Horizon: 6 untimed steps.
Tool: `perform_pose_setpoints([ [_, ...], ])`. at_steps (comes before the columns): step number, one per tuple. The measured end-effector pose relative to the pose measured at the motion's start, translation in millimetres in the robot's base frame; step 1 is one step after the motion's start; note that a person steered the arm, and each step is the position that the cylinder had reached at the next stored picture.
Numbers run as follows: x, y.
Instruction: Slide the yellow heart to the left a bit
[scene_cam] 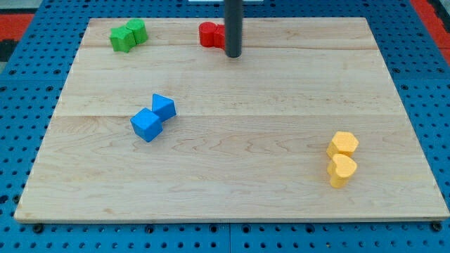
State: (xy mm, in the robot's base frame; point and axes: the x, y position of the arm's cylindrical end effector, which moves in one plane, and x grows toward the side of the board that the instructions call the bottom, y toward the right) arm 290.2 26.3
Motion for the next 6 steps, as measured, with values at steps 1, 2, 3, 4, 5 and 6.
perform_pose_setpoints([
  [1,-11,55],
  [2,24,120],
  [3,127,181],
  [4,208,184],
  [5,232,184],
  [6,278,184],
])
